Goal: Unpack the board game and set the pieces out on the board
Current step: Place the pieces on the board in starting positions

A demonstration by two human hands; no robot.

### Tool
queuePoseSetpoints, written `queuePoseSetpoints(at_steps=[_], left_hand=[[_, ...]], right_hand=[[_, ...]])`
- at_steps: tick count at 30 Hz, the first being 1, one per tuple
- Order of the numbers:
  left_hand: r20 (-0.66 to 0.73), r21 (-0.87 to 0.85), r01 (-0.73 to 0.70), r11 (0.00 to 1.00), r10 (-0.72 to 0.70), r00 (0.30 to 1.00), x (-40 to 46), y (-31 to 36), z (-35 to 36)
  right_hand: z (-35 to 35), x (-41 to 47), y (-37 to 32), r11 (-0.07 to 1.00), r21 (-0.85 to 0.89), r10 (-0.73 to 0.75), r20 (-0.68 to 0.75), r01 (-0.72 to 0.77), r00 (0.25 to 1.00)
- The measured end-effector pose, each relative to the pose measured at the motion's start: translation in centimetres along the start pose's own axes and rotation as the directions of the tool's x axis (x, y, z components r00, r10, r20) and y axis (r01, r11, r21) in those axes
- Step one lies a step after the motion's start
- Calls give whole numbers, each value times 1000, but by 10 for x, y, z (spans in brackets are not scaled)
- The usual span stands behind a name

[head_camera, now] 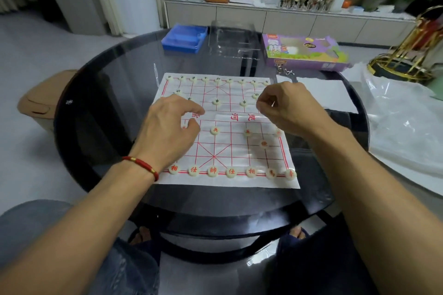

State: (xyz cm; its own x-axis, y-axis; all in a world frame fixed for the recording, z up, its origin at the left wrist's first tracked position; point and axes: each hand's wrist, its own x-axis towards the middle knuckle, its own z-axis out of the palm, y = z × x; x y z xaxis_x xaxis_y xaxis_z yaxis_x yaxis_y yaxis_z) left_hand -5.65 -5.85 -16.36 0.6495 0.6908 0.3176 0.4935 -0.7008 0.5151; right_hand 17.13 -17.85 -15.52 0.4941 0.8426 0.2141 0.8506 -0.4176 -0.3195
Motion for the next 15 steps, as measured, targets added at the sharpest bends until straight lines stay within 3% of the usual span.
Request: queuePoseSetpoints(at_steps=[15], left_hand=[[191,91,-97,991,78,978,134,59,54]], right_hand=[[8,54,52,964,-8,262,-124,-265,957]])
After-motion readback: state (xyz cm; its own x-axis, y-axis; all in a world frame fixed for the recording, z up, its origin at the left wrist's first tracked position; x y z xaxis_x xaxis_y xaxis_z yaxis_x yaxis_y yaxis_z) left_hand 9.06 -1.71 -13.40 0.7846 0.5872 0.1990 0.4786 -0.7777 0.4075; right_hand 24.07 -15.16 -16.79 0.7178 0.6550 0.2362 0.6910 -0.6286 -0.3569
